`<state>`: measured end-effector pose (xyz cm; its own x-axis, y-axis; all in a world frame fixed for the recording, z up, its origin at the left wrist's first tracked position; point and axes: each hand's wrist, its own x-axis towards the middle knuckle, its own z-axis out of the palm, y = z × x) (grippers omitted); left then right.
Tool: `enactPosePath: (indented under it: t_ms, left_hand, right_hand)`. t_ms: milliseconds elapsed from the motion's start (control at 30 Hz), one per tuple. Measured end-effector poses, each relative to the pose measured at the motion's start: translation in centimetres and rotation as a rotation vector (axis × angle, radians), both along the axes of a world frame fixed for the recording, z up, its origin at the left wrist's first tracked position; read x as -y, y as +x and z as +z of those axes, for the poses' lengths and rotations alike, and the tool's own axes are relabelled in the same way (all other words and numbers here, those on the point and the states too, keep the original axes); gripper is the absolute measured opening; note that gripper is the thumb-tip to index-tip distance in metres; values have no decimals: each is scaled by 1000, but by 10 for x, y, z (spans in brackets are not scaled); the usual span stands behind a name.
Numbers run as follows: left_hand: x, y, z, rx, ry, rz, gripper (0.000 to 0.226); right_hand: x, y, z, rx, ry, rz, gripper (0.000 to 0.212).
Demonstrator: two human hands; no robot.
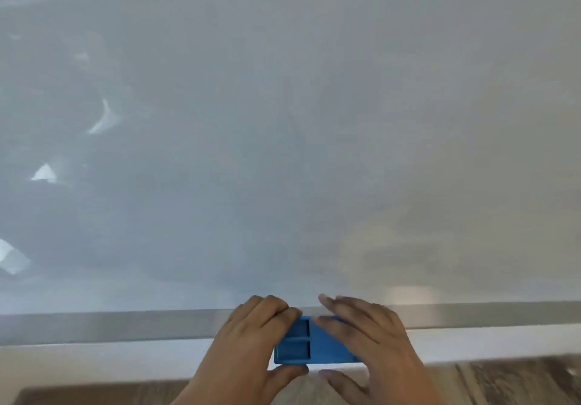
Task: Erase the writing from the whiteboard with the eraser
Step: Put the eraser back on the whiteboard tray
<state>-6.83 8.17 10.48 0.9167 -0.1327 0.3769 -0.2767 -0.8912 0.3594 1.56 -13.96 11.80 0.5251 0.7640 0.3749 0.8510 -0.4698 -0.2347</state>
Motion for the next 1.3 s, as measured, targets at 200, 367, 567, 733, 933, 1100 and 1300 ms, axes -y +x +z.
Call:
enactPosePath:
  t_ms: [200,367,567,733,933,1100,1300]
  left_hand:
    - [35,29,-59,-233,-182,161,58]
    - [57,66,-86,-330,-218,227,59]
    - [80,90,-107,-396,-261,342,62]
    - [90,94,-119,-481,-321,453,66]
    - [92,97,-129,-537,-321,487,67]
    - [97,97,-139,-552,-329,504,60]
    - [100,93,-146,-497,-126,523,49]
  right_hand:
    - [41,4,-60,-869,317,-632,74]
    - [52,30,-86,-1198,310,-657,51]
    - [54,55,-95,-1146,314,-665,38]
    - [54,73,-110,-1128,207,-605,21]
    - [56,81,-119,-1152,185,-585,23]
    - [58,78,-126,-1174,140,-611,31]
    - [63,66,-128,-1092,62,-590,57]
